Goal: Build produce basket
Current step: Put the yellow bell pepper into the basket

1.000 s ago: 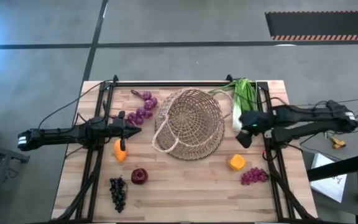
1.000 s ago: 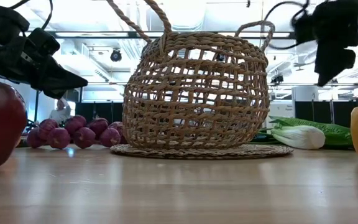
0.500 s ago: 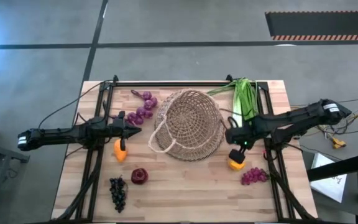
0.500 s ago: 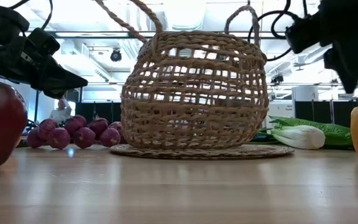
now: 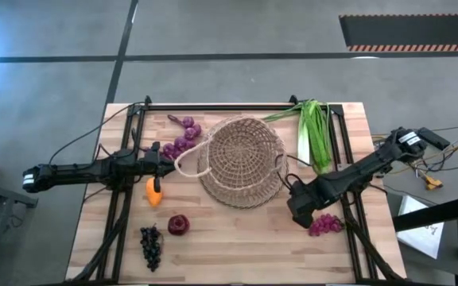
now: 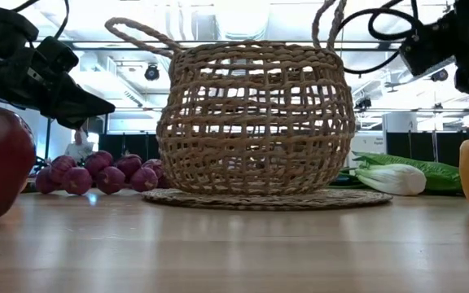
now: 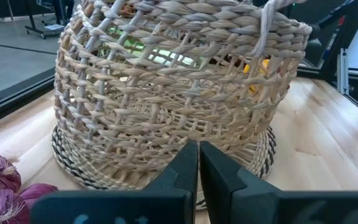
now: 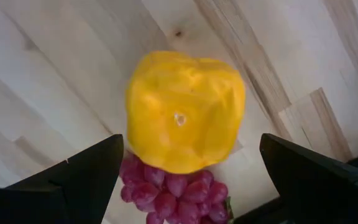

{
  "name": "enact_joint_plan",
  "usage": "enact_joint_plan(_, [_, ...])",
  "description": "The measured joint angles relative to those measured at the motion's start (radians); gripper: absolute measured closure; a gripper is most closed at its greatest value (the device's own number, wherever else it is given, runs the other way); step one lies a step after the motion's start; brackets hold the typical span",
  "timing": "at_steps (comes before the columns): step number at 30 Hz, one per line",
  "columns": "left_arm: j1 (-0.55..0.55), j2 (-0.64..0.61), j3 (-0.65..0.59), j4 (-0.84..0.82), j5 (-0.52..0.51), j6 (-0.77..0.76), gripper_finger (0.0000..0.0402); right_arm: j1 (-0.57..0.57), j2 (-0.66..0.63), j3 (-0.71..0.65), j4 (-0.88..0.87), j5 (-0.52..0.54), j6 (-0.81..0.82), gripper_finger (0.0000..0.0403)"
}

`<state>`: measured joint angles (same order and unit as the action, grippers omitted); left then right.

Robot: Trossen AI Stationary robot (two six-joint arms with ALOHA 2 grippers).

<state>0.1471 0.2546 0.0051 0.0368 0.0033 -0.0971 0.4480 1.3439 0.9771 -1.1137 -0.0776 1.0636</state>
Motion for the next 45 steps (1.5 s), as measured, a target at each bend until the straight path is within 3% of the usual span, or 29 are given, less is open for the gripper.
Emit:
enact_joint_plan(12, [0.0, 0.0, 0.0, 0.0, 0.0, 0.0, 0.0402, -0.001, 0.137, 0.0, 0.051, 0.033, -0.09, 0.0041])
enact_joint_plan(21, [0.0, 0.0, 0.0, 0.0, 0.0, 0.0, 0.0402, 0.0, 0.147, 0.004, 0.052, 0.026, -0.131, 0.0114])
enact_joint_plan(25, [0.0, 0.0, 0.0, 0.0, 0.0, 0.0, 0.0402, 0.014, 0.12, 0.078, 0.05, 0.0, -0.122, 0.0127])
enact_joint_plan(35, [0.0, 0.0, 0.0, 0.0, 0.0, 0.0, 0.0402, 0.023, 0.171, 0.564, 0.065, -0.048, -0.365, 0.0127])
enact_joint_plan(39, [0.0, 0.0, 0.0, 0.0, 0.0, 0.0, 0.0402, 0.015, 0.253, 0.813, 0.076, 0.045, -0.553, 0.0127])
enact_joint_plan(45, [0.0, 0.0, 0.0, 0.0, 0.0, 0.0, 0.0402, -0.056, 0.423, 1.179, -0.017, 0.289, -0.789, 0.0127])
